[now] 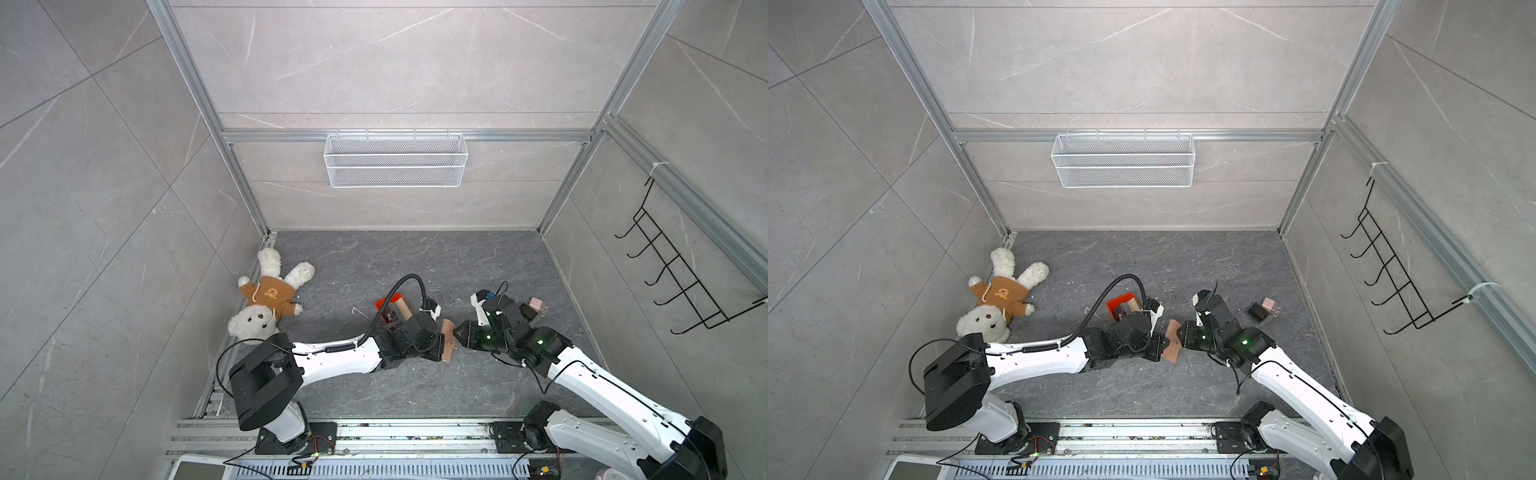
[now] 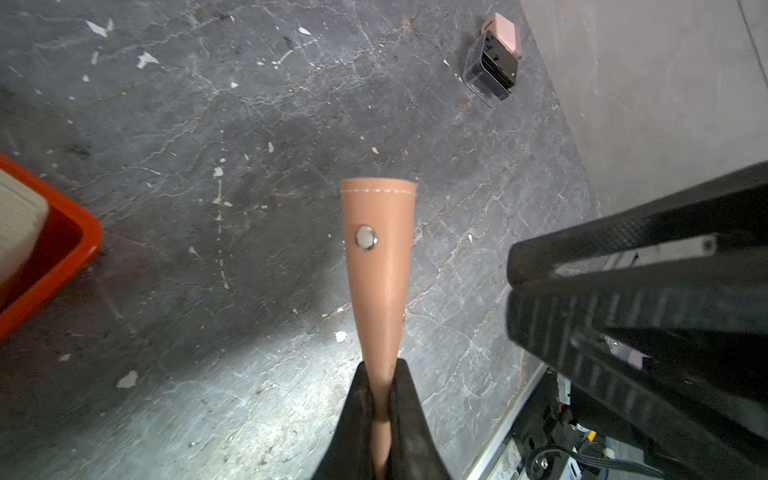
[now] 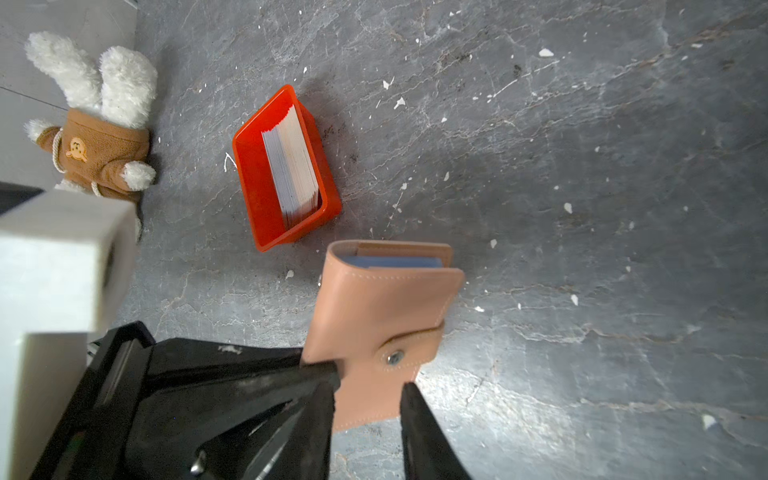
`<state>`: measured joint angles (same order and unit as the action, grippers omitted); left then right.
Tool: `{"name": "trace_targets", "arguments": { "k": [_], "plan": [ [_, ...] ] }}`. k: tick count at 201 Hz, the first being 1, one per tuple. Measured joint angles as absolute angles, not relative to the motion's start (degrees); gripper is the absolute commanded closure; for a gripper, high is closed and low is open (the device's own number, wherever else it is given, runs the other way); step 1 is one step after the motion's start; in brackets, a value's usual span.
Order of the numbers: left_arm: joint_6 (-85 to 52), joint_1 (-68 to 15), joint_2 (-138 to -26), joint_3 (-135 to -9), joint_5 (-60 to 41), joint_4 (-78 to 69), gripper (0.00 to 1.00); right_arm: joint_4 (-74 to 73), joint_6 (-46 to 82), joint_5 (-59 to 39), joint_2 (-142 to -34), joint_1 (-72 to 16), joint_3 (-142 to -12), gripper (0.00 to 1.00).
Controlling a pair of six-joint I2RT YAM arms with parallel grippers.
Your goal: Put the credit cards into the card holder
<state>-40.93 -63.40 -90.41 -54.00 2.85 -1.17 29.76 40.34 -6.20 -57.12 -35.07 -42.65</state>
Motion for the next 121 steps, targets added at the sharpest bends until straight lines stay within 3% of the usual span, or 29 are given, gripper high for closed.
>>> {"name": "trace_targets", "arguments": {
  "k": [121],
  "plan": [
    [-42.3,-63.4,-88.4,-52.8,5.8,-1.3,0.95,23.7,43.8,-7.3,-64.4,-37.1,-41.3,0.70]
  ]
}}
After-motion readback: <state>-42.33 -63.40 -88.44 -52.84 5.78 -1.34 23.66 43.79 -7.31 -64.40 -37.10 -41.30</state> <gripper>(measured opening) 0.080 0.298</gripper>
